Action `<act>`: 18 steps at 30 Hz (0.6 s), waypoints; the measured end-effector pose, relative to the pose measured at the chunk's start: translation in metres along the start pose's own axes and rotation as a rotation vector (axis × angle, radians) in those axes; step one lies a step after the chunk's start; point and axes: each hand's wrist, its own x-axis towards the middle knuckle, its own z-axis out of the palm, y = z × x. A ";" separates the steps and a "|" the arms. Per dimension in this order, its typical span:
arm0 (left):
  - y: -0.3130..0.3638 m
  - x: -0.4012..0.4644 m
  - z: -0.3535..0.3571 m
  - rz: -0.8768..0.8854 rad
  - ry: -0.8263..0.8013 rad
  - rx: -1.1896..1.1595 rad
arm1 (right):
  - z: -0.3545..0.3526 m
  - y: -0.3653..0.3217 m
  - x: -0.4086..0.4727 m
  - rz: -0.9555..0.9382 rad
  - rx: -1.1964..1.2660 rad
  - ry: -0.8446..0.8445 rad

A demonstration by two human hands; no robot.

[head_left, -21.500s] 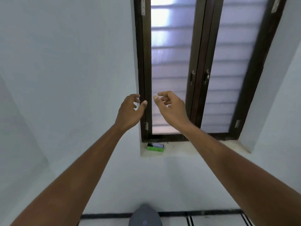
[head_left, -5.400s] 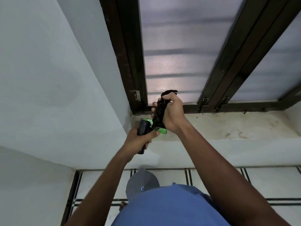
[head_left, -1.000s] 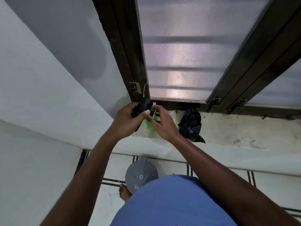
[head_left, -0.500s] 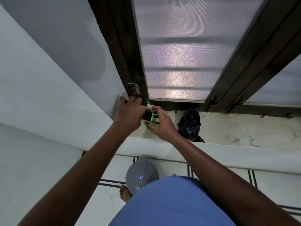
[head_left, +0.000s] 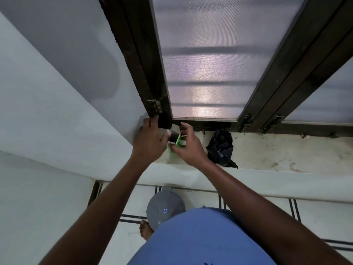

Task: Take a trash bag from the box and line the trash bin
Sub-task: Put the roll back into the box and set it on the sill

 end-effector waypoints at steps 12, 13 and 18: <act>-0.027 -0.014 0.047 -0.039 0.120 -0.270 | 0.002 0.006 -0.005 0.032 0.001 0.174; -0.026 -0.015 0.048 -0.029 0.126 -0.276 | 0.000 0.006 -0.006 0.032 0.003 0.184; -0.027 -0.004 0.051 -0.024 0.154 -0.195 | -0.011 0.009 -0.007 0.049 0.019 0.195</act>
